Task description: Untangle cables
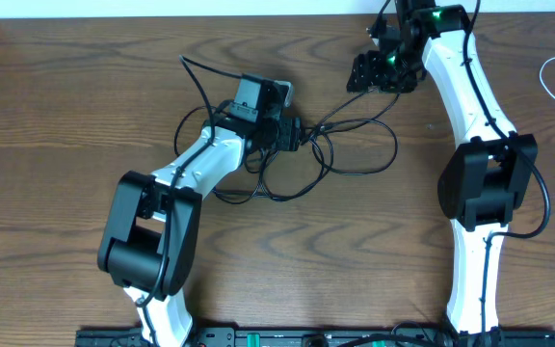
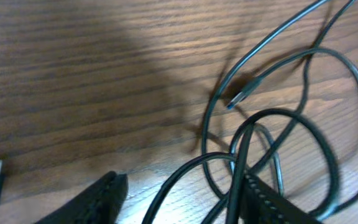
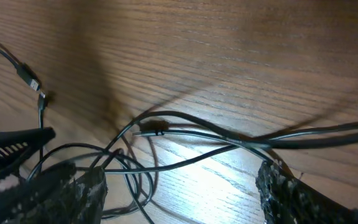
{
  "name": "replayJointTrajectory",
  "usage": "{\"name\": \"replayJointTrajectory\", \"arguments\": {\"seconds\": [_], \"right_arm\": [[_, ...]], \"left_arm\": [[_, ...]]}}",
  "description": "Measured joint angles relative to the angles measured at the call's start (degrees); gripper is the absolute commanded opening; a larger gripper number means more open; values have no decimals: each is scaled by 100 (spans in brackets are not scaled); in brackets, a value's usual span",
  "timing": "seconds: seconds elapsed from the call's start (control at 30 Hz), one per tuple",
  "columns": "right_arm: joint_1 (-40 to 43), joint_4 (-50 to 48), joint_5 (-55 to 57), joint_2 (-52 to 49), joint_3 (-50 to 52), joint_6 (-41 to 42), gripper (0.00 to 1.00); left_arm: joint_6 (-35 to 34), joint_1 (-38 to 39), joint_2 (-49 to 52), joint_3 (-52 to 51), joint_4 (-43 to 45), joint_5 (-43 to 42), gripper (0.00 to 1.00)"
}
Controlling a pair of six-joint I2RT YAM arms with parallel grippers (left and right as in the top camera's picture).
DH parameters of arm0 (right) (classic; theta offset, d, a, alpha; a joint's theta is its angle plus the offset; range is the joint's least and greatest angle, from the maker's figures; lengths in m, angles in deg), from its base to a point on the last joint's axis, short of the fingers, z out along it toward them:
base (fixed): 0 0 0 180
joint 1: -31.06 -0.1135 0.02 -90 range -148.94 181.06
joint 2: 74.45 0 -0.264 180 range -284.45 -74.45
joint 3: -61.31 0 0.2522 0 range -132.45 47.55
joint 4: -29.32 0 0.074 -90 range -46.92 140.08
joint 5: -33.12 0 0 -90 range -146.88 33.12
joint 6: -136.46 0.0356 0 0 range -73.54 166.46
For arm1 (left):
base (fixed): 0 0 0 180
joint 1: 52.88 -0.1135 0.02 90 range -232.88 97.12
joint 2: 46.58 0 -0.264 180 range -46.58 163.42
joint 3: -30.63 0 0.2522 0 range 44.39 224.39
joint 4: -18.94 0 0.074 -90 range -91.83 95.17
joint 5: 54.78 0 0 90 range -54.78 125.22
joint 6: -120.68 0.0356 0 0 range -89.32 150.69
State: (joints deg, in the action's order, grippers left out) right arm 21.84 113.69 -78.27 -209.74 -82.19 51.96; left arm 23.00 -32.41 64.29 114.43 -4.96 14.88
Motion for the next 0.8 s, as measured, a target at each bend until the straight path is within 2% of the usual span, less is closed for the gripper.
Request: {"name": "replayJointTrajectory", "arguments": {"seconds": [0.1, 0.4, 0.5, 0.53, 0.8], "right_arm": [[0, -2, -4, 0, 0, -2, 73], [-31, -22, -4, 0, 0, -4, 67], [-92, -46, -20, 0, 0, -37, 85], [-122, -66, -96, 0, 0, -61, 87], [-153, -219, -1609, 0, -7, -286, 87]], "left_arm": [[-9, 0, 26, 0, -15, 66, 9], [-212, 0, -98, 0, -33, -79, 8], [-457, 0, -514, 0, -61, -247, 7], [-570, 0, -723, 0, -66, -282, 7], [-1320, 0, -2135, 7, -28, -407, 8]]}}
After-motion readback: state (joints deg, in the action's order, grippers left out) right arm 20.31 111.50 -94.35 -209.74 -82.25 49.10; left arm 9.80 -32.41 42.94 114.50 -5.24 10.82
